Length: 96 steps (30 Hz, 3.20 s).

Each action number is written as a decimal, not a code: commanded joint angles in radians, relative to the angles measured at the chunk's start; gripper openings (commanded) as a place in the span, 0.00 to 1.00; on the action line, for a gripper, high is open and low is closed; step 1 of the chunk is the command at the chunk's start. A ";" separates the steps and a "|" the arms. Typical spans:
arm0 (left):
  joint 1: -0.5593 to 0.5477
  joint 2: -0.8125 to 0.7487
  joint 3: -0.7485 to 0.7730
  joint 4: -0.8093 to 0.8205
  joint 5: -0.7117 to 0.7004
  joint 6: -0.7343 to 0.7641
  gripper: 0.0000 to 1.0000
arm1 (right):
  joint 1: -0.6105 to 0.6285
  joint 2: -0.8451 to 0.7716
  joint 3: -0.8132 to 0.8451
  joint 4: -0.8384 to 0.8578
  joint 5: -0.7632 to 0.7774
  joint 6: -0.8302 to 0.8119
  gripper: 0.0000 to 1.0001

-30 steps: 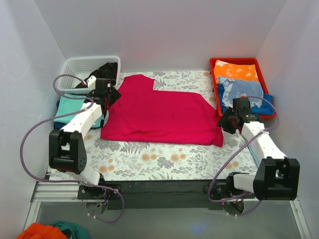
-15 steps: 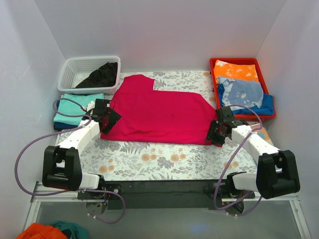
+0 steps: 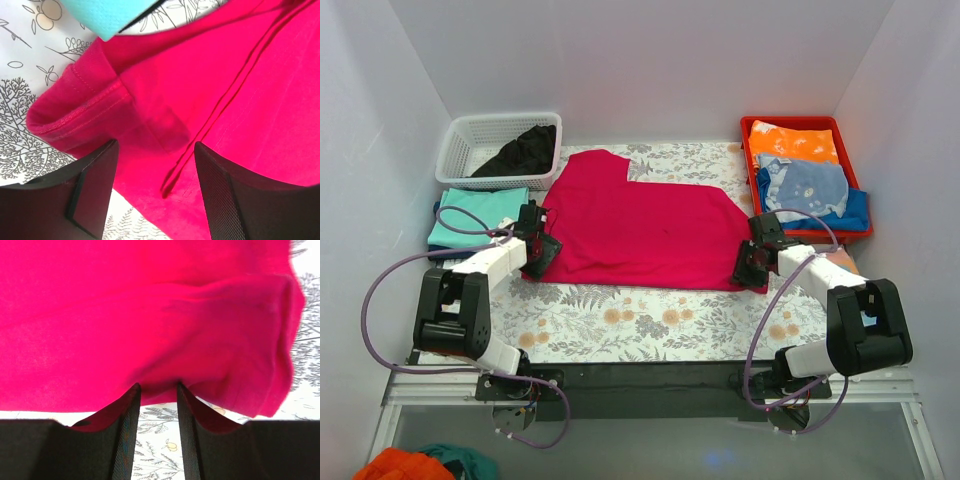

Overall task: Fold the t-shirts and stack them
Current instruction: Fold the tshirt

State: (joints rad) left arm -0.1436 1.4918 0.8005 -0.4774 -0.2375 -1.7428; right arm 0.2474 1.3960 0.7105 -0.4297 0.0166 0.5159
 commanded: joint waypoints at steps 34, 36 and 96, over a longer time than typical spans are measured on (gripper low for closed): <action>0.125 -0.336 -0.271 -0.392 0.147 -0.363 0.48 | -0.286 -0.035 -0.014 -0.234 0.281 -0.014 0.26; 0.125 -0.438 -0.274 -0.409 0.136 -0.362 0.42 | -0.287 -0.048 -0.016 -0.242 0.293 -0.005 0.25; -0.297 -0.007 0.163 -0.061 0.162 0.153 0.00 | -0.278 -0.219 0.126 -0.284 0.172 -0.033 0.32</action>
State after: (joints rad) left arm -0.4297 1.3945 0.9031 -0.6044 -0.0696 -1.6768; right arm -0.0322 1.1843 0.8417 -0.7078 0.1951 0.4904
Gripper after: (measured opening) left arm 0.011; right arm 0.326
